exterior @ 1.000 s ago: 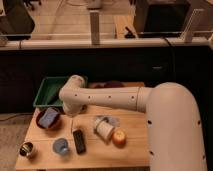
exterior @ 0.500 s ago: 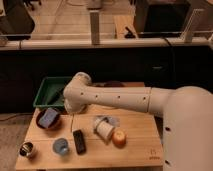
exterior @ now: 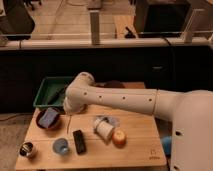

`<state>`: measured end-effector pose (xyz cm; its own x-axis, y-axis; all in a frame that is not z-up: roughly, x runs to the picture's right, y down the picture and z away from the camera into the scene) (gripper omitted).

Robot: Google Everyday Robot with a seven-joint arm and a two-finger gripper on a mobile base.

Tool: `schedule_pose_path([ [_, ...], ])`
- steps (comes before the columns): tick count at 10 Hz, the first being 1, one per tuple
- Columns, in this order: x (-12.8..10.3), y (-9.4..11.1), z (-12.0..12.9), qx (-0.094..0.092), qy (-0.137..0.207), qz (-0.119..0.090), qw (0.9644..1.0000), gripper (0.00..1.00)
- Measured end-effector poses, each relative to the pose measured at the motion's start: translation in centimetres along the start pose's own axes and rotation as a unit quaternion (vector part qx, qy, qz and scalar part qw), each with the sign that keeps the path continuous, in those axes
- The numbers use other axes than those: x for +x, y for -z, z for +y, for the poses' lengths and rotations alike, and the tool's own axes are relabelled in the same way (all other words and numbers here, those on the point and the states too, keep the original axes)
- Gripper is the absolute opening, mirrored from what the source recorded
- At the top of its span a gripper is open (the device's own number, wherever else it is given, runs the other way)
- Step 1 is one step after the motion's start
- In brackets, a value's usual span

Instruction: Place fork in plastic cup

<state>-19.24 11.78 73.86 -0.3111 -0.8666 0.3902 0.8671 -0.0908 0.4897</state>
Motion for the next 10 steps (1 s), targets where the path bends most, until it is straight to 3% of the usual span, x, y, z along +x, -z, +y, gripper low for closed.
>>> schedule_pose_path([
  [6,-1.5,0.6,-3.1,0.058,0.035,0.005,0.9977,0.00],
  [10,-3.4,-0.2,-4.4,0.095,0.099,0.003,0.9906,0.00],
])
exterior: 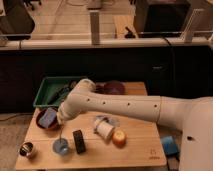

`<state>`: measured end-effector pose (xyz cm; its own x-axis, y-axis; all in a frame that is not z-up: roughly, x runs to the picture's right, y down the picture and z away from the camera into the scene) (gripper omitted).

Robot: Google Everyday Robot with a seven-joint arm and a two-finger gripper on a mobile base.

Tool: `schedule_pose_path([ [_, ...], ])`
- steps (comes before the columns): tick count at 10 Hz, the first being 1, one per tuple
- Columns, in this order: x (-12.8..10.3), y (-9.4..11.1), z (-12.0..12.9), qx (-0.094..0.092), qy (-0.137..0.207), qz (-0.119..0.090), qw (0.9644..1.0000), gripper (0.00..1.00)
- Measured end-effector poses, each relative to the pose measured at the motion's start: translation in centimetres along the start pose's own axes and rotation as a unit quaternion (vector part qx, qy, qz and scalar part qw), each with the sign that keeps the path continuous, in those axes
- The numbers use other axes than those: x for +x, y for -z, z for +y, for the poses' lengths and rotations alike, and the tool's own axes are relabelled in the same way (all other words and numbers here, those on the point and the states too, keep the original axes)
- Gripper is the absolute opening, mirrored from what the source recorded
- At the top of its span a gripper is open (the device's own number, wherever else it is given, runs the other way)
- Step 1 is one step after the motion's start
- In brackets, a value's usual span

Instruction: Place fork in plastic cup

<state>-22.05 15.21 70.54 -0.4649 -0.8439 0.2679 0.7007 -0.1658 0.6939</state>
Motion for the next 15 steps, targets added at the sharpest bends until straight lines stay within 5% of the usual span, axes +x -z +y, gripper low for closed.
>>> schedule_pose_path([
  [9,-2.3,-2.9,-1.0,0.038,0.099,-0.004,0.9944,0.02],
  [12,-3.2,-4.1,-1.4,0.049,0.129,-0.014,0.9904,0.33],
  [15,-3.6,-4.7,-1.2,0.040,0.125,-0.020,0.9911,0.63],
])
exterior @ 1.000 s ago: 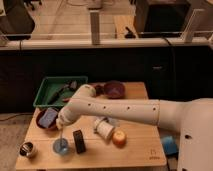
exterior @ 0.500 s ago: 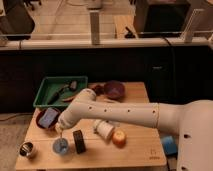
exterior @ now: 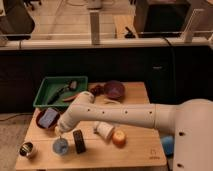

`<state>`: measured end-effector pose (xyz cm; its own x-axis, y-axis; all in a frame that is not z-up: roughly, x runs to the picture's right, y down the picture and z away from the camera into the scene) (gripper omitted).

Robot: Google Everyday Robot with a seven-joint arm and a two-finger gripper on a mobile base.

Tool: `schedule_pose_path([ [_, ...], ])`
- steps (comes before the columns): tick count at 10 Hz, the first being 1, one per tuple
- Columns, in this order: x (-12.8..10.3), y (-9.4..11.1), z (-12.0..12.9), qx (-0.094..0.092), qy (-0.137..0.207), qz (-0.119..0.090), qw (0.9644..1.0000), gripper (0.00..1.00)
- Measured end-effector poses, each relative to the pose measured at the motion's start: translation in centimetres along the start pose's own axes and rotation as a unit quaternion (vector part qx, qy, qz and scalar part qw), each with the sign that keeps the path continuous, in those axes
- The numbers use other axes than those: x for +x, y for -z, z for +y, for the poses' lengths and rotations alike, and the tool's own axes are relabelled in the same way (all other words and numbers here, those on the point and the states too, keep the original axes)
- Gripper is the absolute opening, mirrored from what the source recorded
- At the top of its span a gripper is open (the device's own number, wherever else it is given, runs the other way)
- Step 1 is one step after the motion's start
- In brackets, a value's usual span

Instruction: Place fork in plastic cup

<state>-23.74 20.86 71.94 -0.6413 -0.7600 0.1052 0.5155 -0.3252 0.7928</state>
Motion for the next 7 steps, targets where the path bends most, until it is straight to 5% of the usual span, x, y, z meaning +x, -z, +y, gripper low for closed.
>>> schedule_pose_path([
  [2,-0.04,-0.22,0.00,-0.005,-0.004,-0.004,1.0000,0.79],
  [7,-0.52,0.38,0.55,-0.013,-0.017,-0.001,0.9998,0.80],
])
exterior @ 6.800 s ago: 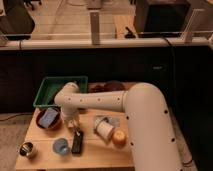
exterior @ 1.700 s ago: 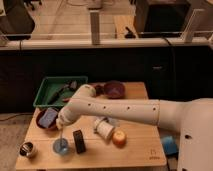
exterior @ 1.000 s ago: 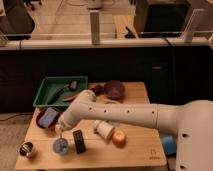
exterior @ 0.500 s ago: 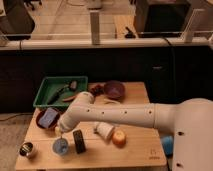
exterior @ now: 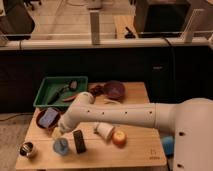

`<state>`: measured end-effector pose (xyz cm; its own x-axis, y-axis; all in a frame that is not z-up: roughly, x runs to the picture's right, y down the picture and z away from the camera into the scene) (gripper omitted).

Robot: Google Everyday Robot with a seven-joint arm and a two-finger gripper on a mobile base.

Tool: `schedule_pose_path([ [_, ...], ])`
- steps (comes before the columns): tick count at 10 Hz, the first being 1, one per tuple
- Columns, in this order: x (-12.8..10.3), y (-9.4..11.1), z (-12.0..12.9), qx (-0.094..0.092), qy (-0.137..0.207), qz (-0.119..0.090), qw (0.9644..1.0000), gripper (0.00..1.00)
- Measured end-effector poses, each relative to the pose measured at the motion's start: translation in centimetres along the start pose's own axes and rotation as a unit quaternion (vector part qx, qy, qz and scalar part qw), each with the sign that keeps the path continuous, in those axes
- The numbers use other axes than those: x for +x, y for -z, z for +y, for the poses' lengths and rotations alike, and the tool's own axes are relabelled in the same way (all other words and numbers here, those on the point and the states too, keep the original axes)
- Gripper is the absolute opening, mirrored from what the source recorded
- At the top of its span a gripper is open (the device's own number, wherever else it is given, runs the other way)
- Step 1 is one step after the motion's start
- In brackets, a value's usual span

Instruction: Place fork in plastic cup

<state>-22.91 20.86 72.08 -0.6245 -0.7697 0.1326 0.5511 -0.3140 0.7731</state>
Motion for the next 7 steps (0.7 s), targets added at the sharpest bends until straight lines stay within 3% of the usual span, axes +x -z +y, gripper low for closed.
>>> schedule_pose_path([
  [4,-0.2,1.0,0.4,0.002,-0.010,0.014,0.9999,0.80],
  [7,-0.5,2.3,1.6,-0.004,-0.046,0.040,0.9981,0.80],
])
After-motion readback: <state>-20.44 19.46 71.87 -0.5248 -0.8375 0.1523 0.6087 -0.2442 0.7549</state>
